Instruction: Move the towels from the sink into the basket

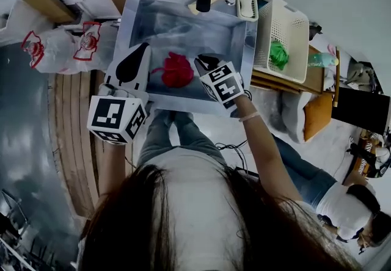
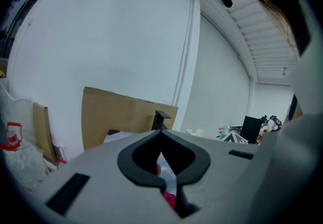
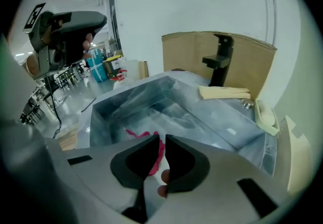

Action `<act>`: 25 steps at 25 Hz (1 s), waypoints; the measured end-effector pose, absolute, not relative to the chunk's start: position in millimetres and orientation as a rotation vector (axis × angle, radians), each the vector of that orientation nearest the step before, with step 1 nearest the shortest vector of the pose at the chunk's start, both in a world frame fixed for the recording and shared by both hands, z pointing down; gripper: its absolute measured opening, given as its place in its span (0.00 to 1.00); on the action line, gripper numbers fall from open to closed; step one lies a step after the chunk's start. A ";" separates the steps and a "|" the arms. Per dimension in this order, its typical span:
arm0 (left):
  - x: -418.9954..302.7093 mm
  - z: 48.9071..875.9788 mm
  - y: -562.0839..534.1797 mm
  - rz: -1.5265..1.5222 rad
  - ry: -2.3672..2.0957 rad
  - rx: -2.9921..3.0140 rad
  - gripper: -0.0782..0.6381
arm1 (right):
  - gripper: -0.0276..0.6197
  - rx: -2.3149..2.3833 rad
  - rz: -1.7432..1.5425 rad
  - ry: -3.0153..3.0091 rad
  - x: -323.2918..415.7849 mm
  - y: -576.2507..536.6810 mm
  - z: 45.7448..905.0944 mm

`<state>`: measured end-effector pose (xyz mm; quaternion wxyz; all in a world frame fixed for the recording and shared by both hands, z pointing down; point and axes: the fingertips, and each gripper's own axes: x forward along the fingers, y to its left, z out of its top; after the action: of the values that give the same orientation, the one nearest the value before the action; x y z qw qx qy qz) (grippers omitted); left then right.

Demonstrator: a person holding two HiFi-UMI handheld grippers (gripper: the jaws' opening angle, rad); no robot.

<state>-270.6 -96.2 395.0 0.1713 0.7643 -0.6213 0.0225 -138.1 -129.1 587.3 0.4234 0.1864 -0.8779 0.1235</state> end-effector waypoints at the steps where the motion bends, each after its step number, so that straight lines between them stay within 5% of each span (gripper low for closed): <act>1: -272.8 397.7 -95.9 0.065 -1.775 2.155 0.12 | 0.10 0.445 0.311 -2.191 -140.7 -128.1 592.9; 25: -310.9 444.5 -80.3 0.037 -1.979 1.834 0.12 | 0.44 -0.013 0.334 -1.970 -175.1 -88.2 701.0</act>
<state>-310.9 -80.3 444.5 0.2199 0.6629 -0.7155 0.0133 -175.1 -88.2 701.0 0.5412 -0.0056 -0.8291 0.1404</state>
